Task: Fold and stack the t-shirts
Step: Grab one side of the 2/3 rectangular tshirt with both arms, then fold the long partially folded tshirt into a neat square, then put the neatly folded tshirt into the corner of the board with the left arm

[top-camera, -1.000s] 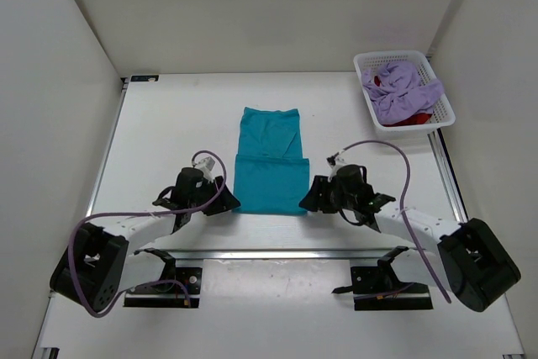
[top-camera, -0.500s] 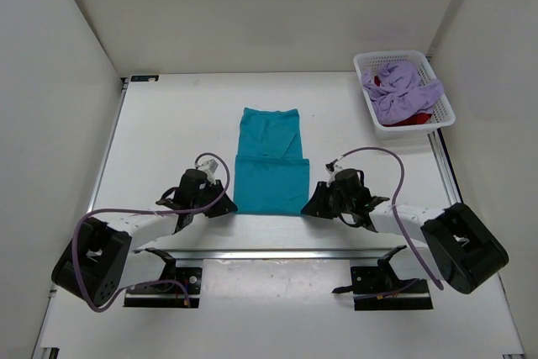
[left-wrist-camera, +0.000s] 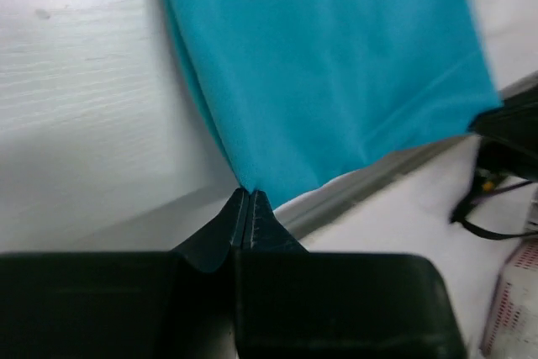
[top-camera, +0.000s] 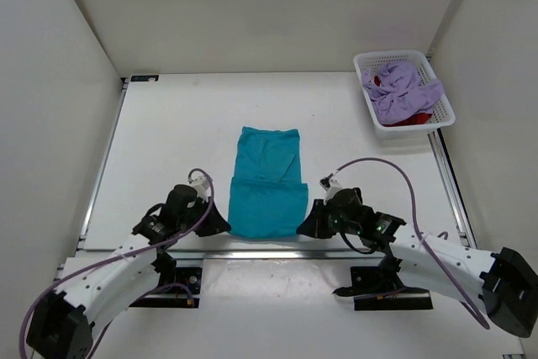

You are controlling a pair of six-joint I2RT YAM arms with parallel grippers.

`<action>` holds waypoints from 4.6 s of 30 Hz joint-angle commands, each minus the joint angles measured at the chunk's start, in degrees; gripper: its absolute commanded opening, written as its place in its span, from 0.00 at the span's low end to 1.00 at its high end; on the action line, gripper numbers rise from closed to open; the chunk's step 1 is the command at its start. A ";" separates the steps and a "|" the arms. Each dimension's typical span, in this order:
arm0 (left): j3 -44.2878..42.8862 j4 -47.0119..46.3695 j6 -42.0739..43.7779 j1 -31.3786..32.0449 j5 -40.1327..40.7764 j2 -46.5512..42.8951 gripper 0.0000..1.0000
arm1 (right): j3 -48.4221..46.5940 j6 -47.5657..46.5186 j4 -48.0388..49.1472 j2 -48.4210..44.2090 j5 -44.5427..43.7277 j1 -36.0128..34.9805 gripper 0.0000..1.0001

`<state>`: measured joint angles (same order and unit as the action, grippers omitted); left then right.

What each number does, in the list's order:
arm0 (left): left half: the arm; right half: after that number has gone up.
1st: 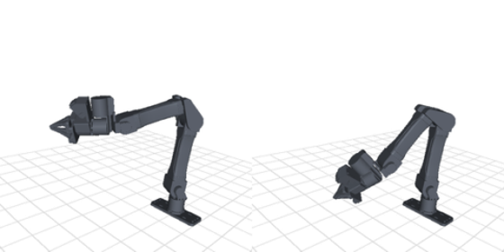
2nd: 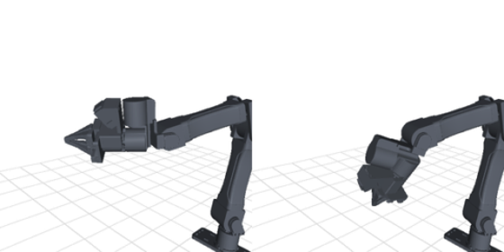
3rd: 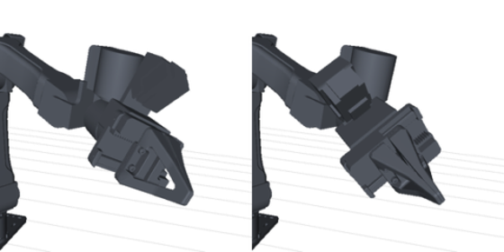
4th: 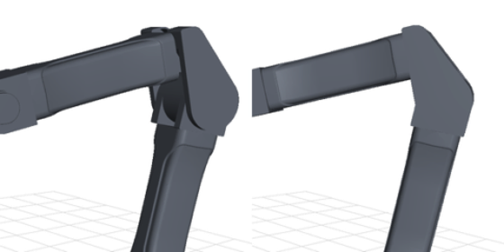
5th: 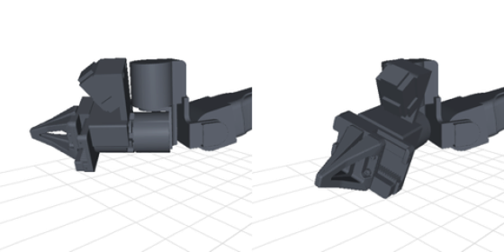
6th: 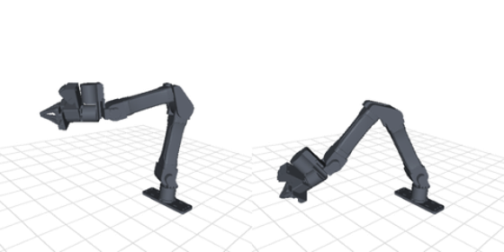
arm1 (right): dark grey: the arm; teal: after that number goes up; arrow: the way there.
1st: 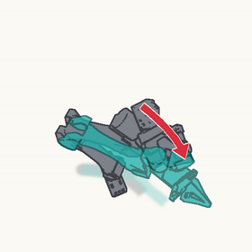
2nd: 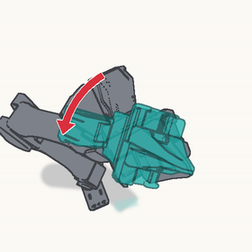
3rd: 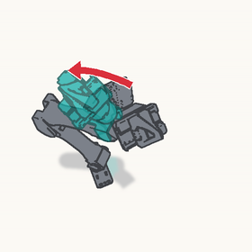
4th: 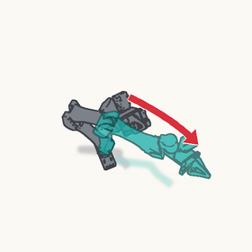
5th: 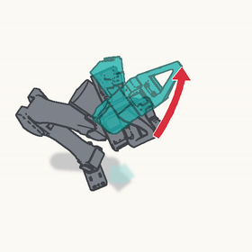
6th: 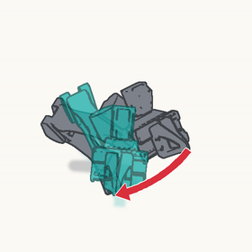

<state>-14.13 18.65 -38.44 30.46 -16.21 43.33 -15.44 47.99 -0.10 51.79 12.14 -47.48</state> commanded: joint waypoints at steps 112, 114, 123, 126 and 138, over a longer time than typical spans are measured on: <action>-31.04 -23.84 -1.46 -14.65 -2.24 58.78 0.54 | -15.33 -14.15 13.10 15.62 18.79 28.06 0.63; -33.58 -27.34 -3.30 -13.23 -3.57 62.29 0.41 | -14.71 -13.71 13.55 16.06 19.06 27.80 0.62; -51.69 -27.53 -8.75 -12.25 -1.28 68.03 0.00 | -12.33 -14.15 14.60 17.29 20.03 28.85 0.62; -57.83 -24.74 -8.15 -19.97 -1.81 69.60 0.00 | -11.19 -14.06 14.68 16.85 21.25 30.07 0.62; -54.25 -29.64 -13.33 -50.67 -3.74 69.78 0.02 | -13.82 -14.85 16.01 23.53 25.65 27.80 0.61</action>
<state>-69.95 -9.21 -49.34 -18.92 -19.09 113.97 -27.11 34.26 12.93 74.19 35.53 -18.28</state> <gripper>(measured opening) 0.125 0.617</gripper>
